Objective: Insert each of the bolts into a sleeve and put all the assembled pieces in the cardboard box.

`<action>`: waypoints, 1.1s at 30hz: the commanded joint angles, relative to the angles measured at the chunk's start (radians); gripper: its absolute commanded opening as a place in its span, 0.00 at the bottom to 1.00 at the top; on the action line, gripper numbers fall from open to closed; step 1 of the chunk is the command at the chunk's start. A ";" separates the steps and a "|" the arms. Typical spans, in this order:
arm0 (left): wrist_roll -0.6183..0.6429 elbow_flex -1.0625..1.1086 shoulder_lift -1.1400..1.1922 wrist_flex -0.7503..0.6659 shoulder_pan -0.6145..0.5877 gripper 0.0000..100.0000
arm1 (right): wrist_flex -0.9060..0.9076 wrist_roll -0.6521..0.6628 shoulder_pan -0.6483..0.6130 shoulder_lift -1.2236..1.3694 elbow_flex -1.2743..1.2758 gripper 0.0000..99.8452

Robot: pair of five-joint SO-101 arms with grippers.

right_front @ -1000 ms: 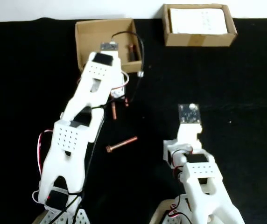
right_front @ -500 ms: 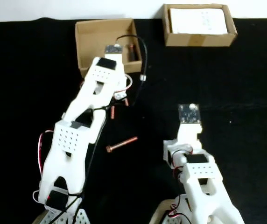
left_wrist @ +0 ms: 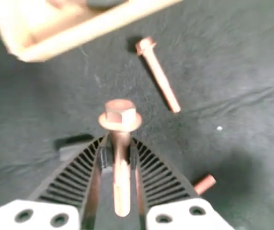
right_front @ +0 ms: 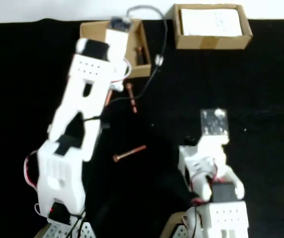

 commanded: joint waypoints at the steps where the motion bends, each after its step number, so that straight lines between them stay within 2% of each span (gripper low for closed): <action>1: -0.009 -0.015 -0.254 0.026 -0.010 0.01 | 0.073 -0.008 0.004 -0.205 -0.045 0.01; 4: -0.011 0.120 -0.446 0.025 0.027 0.01 | 0.053 -0.008 -0.012 -0.320 0.031 0.01; 7: -0.011 0.343 -0.673 0.014 0.110 0.01 | -0.016 -0.008 -0.091 -0.401 0.127 0.01; 9: -0.011 0.524 -0.854 -0.066 0.171 0.01 | -0.097 -0.008 -0.150 -0.409 0.176 0.01; 14: -0.009 1.058 -1.351 -0.431 0.213 0.01 | -0.348 -0.005 -0.302 -0.403 0.314 0.01; 18: -0.008 1.480 -1.641 -0.787 0.154 0.01 | -0.610 -0.003 -0.387 -0.403 0.444 0.01; 20: -0.008 1.609 -1.735 -0.924 0.148 0.01 | -0.739 -0.002 -0.415 -0.395 0.501 0.01; 23: -0.006 1.641 -1.784 -0.919 0.209 0.01 | -0.851 0.015 -0.443 -0.377 0.507 0.01; 26: -0.002 1.641 -1.767 -0.902 0.266 0.01 | -0.928 0.094 -0.452 -0.355 0.507 0.01; 33: 0.002 1.527 -1.679 -0.899 0.311 0.01 | -0.940 0.095 -0.452 -0.282 0.510 0.01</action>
